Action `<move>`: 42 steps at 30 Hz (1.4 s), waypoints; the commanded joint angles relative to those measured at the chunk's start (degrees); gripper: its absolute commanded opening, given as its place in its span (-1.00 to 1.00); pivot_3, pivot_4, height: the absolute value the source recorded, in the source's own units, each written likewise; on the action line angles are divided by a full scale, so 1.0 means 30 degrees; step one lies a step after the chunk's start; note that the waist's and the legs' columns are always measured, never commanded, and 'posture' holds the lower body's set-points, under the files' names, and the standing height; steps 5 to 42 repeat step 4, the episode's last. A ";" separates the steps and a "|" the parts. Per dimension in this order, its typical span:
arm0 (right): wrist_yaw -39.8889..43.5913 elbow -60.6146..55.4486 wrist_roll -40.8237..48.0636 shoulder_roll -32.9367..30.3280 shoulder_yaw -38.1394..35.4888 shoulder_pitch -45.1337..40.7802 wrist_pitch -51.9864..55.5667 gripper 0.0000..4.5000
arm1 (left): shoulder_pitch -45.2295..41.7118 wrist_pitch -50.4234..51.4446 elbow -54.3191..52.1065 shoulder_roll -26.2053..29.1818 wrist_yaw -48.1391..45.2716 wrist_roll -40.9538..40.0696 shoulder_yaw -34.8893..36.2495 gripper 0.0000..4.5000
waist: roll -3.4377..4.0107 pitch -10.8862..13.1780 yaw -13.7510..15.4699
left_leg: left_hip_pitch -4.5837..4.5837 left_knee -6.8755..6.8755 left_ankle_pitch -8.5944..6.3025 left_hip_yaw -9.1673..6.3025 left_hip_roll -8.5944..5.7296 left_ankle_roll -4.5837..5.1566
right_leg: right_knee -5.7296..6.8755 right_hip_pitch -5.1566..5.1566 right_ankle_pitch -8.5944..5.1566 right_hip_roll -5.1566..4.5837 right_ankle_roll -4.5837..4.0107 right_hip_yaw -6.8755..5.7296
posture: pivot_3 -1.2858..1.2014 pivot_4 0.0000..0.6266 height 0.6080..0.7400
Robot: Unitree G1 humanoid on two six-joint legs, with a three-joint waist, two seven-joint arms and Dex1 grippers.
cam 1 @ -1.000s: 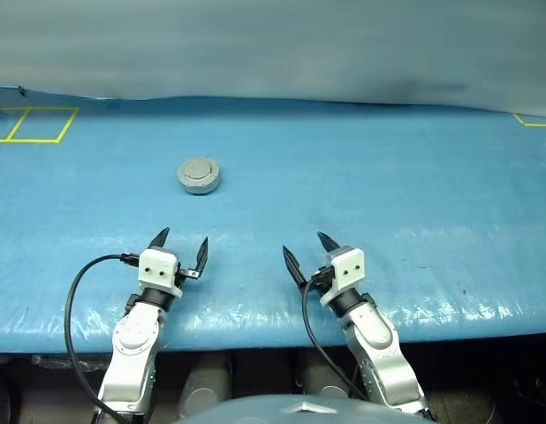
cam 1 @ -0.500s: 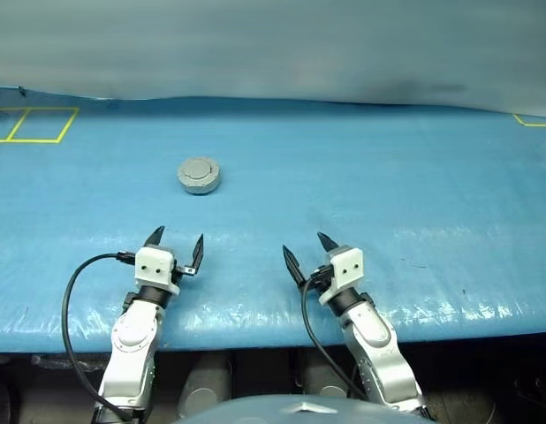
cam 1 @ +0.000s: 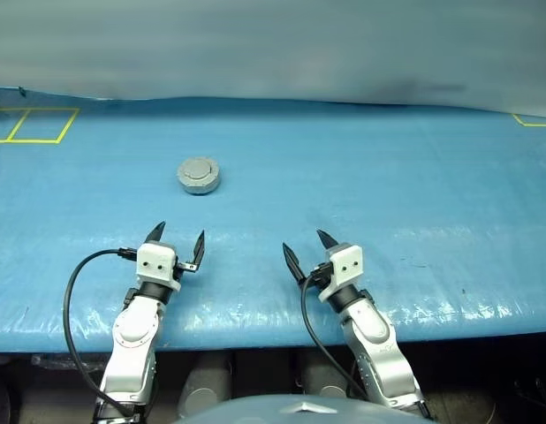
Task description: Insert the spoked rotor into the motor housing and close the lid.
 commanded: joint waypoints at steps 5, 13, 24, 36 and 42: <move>0.0065 -0.0502 0.0122 0.0062 -0.0041 -0.0092 -0.0397 1.00 | -0.0172 -0.0059 -0.0028 -0.0044 0.0146 0.0126 0.0085 0.98 | 0.0000 0.0000 -0.0001 | 0.0003 0.0003 0.0001 0.0000 0.0000 0.0000 | 0.0012 -0.0001 0.0000 0.0000 -0.0001 0.0000 | 0.03 -0.52 1.00; 0.0065 -0.0502 0.0122 0.0062 -0.0041 -0.0092 -0.0397 1.00 | -0.0172 -0.0059 -0.0028 -0.0044 0.0146 0.0126 0.0085 0.98 | 0.0000 0.0000 -0.0001 | 0.0003 0.0003 0.0001 0.0000 0.0000 0.0000 | 0.0012 -0.0001 0.0000 0.0000 -0.0001 0.0000 | 0.03 -0.52 1.00; 0.0065 -0.0502 0.0122 0.0062 -0.0041 -0.0092 -0.0397 1.00 | -0.0172 -0.0059 -0.0028 -0.0044 0.0146 0.0126 0.0085 0.98 | 0.0000 0.0000 -0.0001 | 0.0003 0.0003 0.0001 0.0000 0.0000 0.0000 | 0.0012 -0.0001 0.0000 0.0000 -0.0001 0.0000 | 0.03 -0.52 1.00; 0.0065 -0.0502 0.0122 0.0062 -0.0041 -0.0092 -0.0397 1.00 | -0.0172 -0.0059 -0.0028 -0.0044 0.0146 0.0126 0.0085 0.98 | 0.0000 0.0000 -0.0001 | 0.0003 0.0003 0.0001 0.0000 0.0000 0.0000 | 0.0012 -0.0001 0.0000 0.0000 -0.0001 0.0000 | 0.03 -0.52 1.00; 0.0065 -0.0502 0.0122 0.0062 -0.0041 -0.0092 -0.0397 1.00 | -0.0172 -0.0059 -0.0028 -0.0044 0.0146 0.0126 0.0085 0.98 | 0.0000 0.0000 -0.0001 | 0.0003 0.0003 0.0001 0.0000 0.0000 0.0000 | 0.0012 -0.0001 0.0000 0.0000 -0.0001 0.0000 | 0.03 -0.52 1.00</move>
